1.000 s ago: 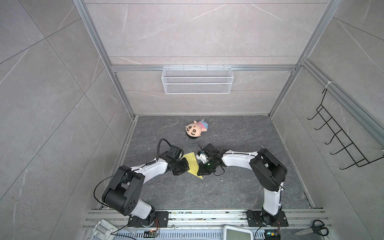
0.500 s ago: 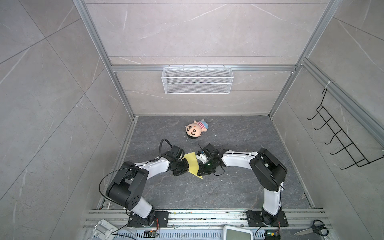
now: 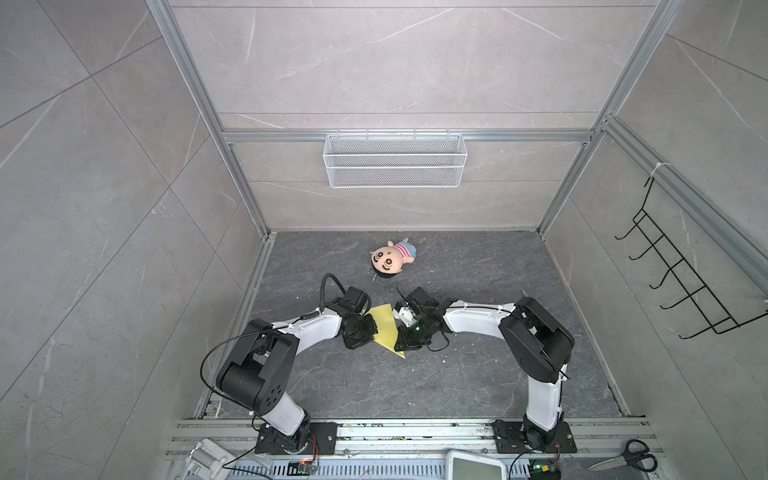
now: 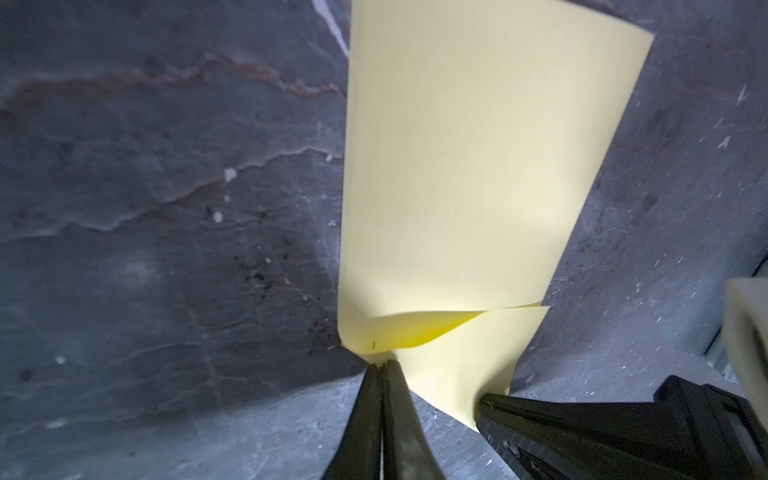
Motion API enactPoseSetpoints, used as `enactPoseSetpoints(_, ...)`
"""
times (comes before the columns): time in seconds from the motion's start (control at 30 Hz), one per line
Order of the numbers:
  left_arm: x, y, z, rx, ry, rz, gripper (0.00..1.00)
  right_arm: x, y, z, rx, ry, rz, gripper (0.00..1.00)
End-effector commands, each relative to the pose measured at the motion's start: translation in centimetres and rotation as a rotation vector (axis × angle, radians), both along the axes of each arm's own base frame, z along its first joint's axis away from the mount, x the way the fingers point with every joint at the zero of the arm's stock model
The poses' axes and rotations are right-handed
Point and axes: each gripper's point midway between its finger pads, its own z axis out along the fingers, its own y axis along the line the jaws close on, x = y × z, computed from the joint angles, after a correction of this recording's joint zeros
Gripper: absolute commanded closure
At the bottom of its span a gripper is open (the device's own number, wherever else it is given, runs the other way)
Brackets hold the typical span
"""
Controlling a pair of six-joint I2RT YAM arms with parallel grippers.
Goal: Fold a paper plane with a square sheet of paper (pick it up from the middle)
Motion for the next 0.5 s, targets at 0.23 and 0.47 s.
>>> enactPoseSetpoints(0.23, 1.2, -2.9, 3.7, -0.118, -0.102, -0.089, 0.9, -0.5, -2.4, -3.5, -0.155, 0.025, -0.033, 0.89)
enactPoseSetpoints(0.47, 0.9, -2.2, 1.5, -0.064, -0.04, -0.076, 0.91, -0.6, -2.5, -3.6, -0.157, 0.025, -0.034, 0.89)
